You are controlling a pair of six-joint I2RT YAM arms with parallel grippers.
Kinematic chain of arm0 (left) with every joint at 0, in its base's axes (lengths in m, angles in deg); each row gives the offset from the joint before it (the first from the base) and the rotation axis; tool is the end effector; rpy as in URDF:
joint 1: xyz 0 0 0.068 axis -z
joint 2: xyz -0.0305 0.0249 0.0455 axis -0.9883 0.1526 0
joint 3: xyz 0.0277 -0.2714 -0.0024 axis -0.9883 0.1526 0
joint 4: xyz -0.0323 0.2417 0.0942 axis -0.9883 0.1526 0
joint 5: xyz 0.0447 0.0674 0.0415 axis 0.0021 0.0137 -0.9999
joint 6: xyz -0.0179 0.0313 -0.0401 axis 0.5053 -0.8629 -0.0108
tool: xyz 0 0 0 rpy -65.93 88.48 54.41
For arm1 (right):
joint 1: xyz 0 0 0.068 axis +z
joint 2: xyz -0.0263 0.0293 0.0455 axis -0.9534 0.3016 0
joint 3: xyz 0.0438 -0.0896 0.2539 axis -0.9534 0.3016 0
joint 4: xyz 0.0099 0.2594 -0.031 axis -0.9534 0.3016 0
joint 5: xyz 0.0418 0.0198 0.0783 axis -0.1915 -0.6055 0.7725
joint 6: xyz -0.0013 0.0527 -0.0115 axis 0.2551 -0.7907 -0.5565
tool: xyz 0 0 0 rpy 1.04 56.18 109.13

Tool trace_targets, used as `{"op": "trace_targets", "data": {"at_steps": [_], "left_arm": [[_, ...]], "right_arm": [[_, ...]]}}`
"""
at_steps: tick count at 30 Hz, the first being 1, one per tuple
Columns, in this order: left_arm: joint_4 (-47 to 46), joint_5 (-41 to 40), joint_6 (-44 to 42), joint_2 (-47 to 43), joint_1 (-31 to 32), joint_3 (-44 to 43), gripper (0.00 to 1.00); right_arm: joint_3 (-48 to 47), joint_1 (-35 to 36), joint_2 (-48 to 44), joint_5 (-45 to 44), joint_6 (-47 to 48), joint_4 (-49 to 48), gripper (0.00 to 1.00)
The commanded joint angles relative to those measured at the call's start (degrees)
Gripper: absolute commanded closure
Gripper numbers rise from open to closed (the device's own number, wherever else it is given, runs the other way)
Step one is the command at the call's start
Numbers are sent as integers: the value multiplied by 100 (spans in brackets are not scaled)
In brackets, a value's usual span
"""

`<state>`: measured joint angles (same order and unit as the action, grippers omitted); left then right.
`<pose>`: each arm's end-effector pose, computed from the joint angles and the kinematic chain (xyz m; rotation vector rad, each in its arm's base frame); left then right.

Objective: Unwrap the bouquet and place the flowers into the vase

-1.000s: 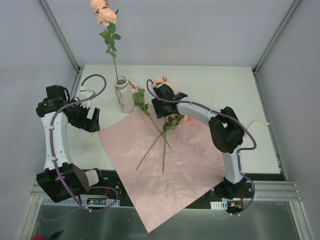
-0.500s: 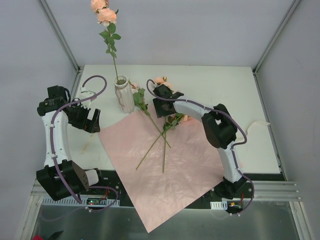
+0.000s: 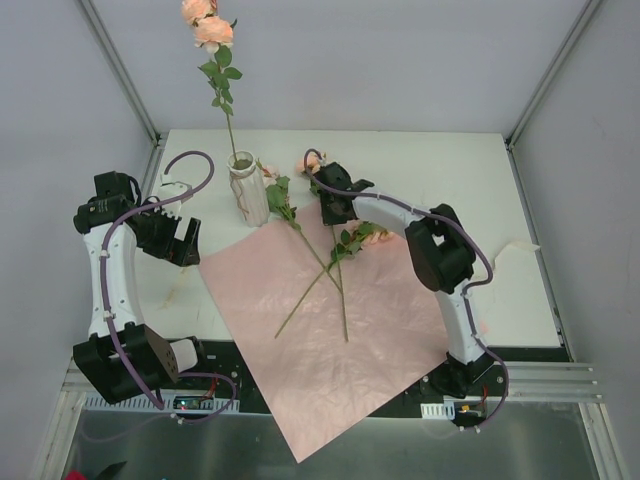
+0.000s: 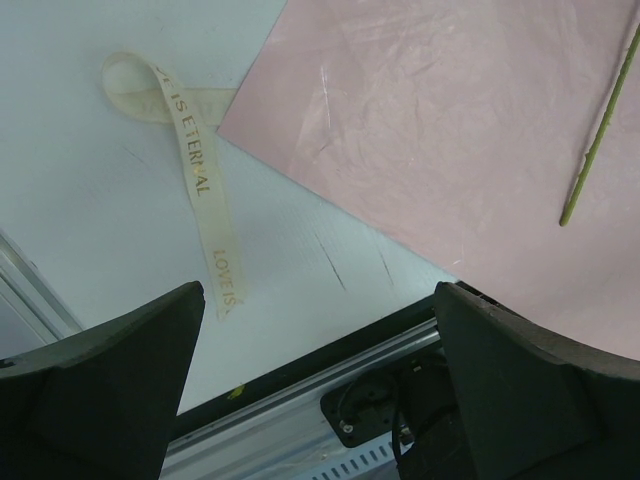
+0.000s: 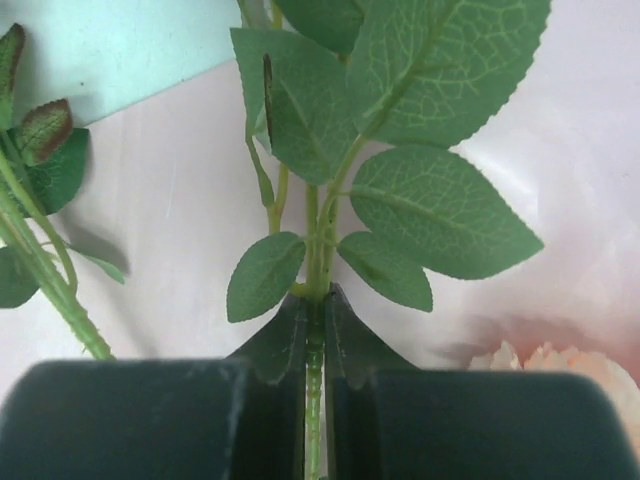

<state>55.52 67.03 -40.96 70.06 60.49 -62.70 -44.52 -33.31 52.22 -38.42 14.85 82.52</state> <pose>0.2127 0.0627 0.3311 0.5664 2.4142 -0.2191 0.3832 0.3042 0.1773 -0.5971 2.3725 0.1552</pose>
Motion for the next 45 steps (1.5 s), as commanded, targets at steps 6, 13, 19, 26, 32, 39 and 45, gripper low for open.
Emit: {"op": "trace_targets", "data": {"at_steps": [6, 13, 19, 26, 32, 39, 45], "left_arm": [[171, 31, -80, -169, -63, -163, 1], [179, 136, 114, -169, -63, -287, 1], [171, 320, 289, -151, -115, -427, 1], [162, 567, 360, -37, -256, -550, 1], [320, 769, 62, 42, -326, -638, 1], [425, 691, -106, 183, -361, -726, 1], [461, 725, -141, 341, -388, -831, 1]], "right_arm": [[343, -46, -2165, 22, -591, -874, 99], [1105, 24, -3721, 14, -671, -2804, 99], [1445, 586, -4180, 698, 872, -6235, 99], [-189, 938, -2994, 1665, 2273, -7633, 99], [-1991, 868, -1975, 1885, 2405, -7493, 99], [-3162, 719, -1122, 1771, 2063, -7563, 100], [-3594, 631, -576, 1631, 1869, -7546, 99]]}}
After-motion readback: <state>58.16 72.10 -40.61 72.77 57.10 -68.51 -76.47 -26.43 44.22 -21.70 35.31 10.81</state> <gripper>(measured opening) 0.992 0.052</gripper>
